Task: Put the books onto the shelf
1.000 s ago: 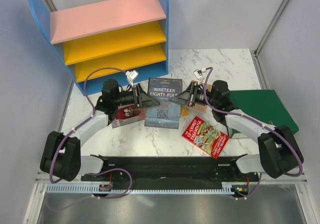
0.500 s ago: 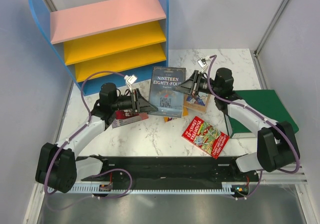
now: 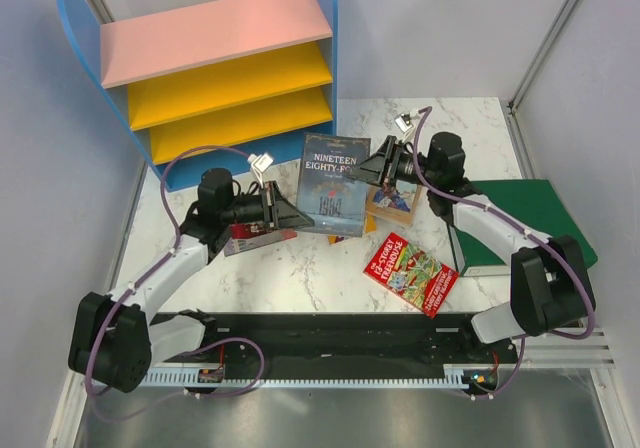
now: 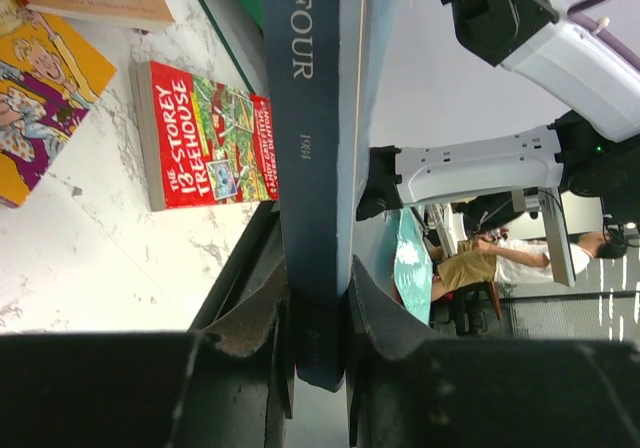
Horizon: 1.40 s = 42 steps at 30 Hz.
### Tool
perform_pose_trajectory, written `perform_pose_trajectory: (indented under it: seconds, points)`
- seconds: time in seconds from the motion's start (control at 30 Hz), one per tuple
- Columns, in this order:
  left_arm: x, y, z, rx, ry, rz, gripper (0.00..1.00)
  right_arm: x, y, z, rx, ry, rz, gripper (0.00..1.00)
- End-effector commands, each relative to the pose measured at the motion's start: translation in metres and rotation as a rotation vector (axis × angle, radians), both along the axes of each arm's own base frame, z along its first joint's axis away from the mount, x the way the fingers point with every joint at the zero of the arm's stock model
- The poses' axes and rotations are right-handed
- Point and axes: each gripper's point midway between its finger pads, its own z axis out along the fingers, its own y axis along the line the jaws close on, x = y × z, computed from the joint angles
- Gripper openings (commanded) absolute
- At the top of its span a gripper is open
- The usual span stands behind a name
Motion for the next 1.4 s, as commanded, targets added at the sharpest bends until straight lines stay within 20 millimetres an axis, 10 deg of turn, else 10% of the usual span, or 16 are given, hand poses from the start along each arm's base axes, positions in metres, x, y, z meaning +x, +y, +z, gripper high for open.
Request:
perform_pose_trajectory:
  seconds: [0.0, 0.33, 0.87, 1.37]
  points:
    - [-0.015, -0.001, 0.051, -0.033, -0.144, -0.044, 0.02, 0.026, -0.013, 0.034, 0.016, -0.155, -0.108, 0.59]
    - [0.009, 0.003, 0.143, -0.020, -0.288, 0.060, 0.02, 0.005, -0.047, 0.006, -0.082, -0.127, -0.210, 0.98]
    - [0.094, 0.037, 0.286, -0.115, -0.402, 0.191, 0.02, -0.044, -0.075, -0.061, -0.237, -0.073, -0.279, 0.98]
    - [0.221, 0.052, 0.322, -0.246, -0.219, 0.280, 0.02, -0.069, -0.086, -0.092, -0.283, -0.035, -0.304, 0.98]
